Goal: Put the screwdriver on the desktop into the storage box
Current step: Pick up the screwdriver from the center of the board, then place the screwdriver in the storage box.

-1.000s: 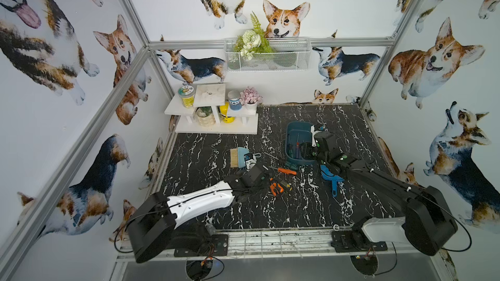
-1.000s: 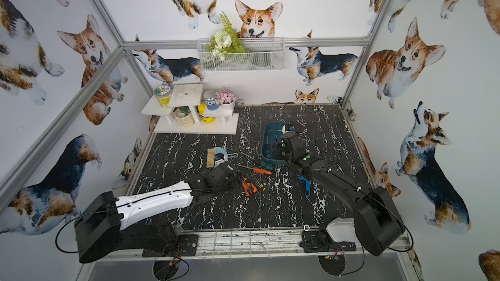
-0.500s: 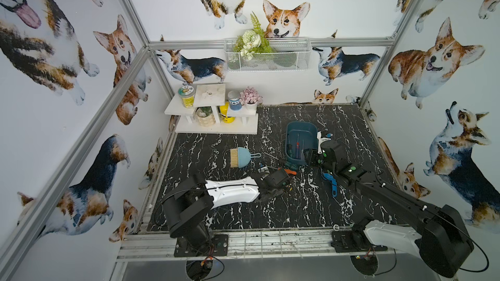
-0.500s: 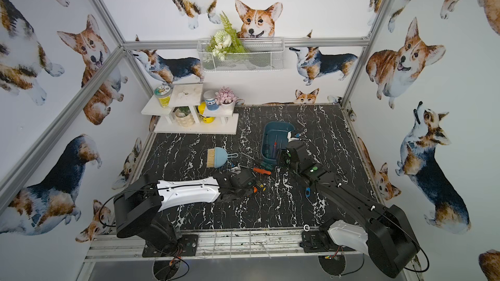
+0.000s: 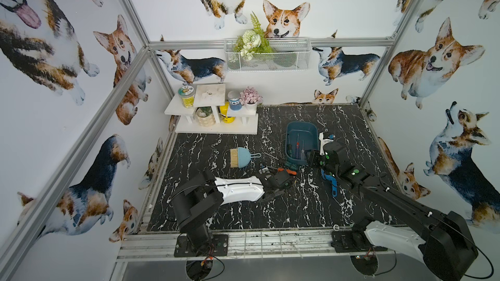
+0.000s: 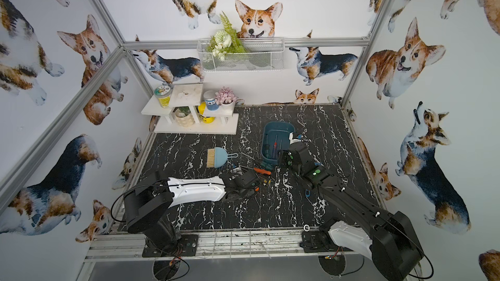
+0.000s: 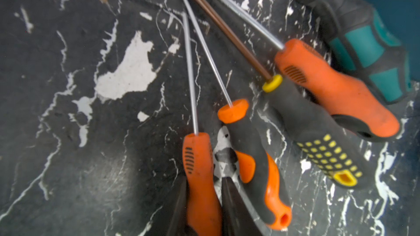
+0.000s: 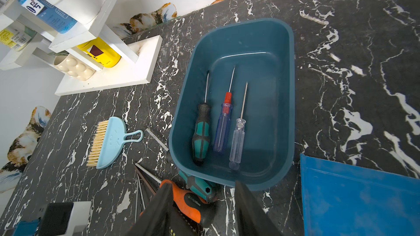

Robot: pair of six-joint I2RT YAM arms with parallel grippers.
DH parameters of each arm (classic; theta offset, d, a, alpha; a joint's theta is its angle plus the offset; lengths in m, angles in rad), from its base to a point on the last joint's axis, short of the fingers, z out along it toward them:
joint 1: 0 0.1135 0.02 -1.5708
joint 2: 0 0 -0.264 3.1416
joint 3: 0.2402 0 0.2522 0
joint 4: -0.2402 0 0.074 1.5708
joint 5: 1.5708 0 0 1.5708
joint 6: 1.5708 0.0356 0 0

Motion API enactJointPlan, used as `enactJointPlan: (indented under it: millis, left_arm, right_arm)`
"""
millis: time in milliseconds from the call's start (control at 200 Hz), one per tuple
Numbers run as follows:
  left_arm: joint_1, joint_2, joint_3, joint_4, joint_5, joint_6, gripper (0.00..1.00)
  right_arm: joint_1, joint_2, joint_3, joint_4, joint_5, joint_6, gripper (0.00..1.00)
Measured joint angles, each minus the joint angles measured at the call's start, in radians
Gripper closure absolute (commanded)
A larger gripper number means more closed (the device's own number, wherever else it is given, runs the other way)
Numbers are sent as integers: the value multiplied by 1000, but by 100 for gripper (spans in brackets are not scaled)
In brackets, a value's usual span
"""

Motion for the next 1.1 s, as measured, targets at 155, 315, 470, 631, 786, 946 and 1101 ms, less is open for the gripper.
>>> enactJointPlan:
  millis: [155,315,470,631,786,946,1101]
  left_arm:
    - [1,-47,-8,-71,-15,-3,84]
    - [1,-171,4,-186,-80,-6,85]
    - [1,-257,61,-263,-156,25,86]
    - [2,-250,191,-292,-212,130,87]
    - [35,-148,359,-267,-213,279,88]
    - [97,40,564,-229,-154,423,88]
    - [113,255,819,-235,-112,537,88]
  right_arm:
    - [2,-4,-1,0,1,2,51]
    - [2,-7,-5,0,0,8,50]
    - [2,-8,-12,1,-1,19,50]
    - [2,-24,-18,2,0,26,49]
    - [-3,-80,-29,1,19,32,48]
    - [-76,-185,-58,-23,24,55,48]
    - [-117,-297,-80,-80,24,76,47]
